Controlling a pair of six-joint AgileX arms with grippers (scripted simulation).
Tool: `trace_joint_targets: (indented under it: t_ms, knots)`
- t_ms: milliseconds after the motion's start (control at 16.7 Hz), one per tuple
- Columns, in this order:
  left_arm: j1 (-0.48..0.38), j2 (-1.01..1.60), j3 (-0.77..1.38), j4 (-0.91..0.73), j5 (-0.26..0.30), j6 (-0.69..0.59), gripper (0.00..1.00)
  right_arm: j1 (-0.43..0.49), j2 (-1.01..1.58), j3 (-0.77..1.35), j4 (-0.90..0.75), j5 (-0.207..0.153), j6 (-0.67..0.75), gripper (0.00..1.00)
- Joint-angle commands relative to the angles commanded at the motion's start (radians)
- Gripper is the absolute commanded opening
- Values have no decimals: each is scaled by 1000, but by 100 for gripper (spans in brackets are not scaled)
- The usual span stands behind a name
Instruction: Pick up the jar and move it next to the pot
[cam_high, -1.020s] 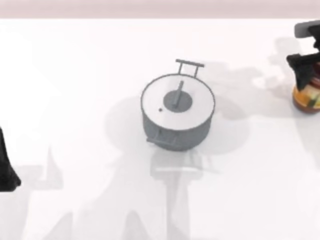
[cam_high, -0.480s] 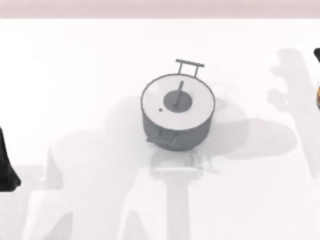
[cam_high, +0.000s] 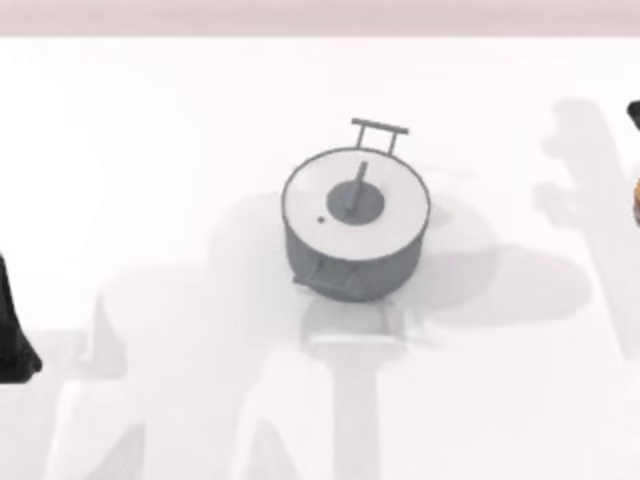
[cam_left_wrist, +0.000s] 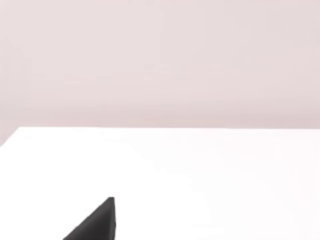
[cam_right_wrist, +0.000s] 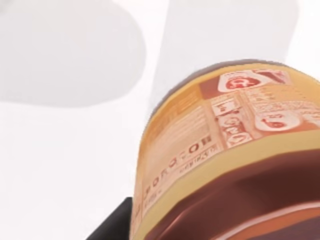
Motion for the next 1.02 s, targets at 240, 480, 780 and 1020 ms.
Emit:
trace_joint_targets:
  t_ms: [240, 480, 780, 1020]
  knots:
    - [0, 0, 0, 0, 0, 0, 100, 78, 90, 73, 12, 0, 148, 0]
    - [0, 0, 0, 0, 0, 0, 100, 180, 200, 164, 35, 3, 368, 0]
    - [0, 0, 0, 0, 0, 0, 100, 244, 265, 211, 50, 5, 476, 0]
    - [0, 0, 0, 0, 0, 0, 100, 241, 262, 203, 52, 4, 475, 0]
